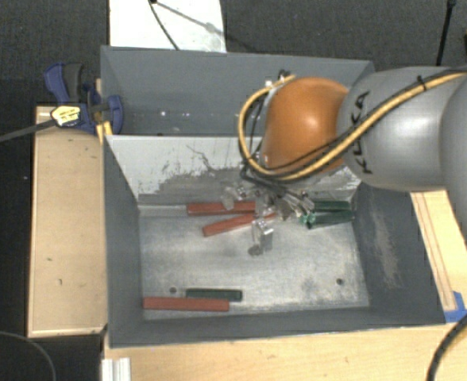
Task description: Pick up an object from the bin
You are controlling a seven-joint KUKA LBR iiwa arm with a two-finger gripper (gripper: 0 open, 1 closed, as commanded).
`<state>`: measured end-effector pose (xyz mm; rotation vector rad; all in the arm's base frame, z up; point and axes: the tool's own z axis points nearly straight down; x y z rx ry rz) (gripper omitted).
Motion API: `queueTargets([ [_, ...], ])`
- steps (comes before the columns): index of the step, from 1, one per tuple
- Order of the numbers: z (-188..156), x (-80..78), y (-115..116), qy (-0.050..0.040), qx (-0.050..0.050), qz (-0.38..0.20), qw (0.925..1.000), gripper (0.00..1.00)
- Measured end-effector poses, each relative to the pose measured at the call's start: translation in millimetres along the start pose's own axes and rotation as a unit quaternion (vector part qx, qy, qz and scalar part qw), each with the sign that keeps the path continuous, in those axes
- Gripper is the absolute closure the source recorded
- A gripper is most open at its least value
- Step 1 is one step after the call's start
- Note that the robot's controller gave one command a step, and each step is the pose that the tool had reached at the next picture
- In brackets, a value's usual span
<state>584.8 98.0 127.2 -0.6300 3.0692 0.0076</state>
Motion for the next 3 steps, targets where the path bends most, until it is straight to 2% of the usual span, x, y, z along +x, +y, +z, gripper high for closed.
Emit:
queueTargets([
  [1,58.7,-1.9,-8.8,0.0046,0.001,0.051,0.9987,0.00],
  [2,56.0,-3.1,-9.2,0.0025,0.001,0.052,0.9986,1.00],
  [3,-85.5,24.7,-35.2,-0.0005,0.003,0.047,0.9989,1.00],
])
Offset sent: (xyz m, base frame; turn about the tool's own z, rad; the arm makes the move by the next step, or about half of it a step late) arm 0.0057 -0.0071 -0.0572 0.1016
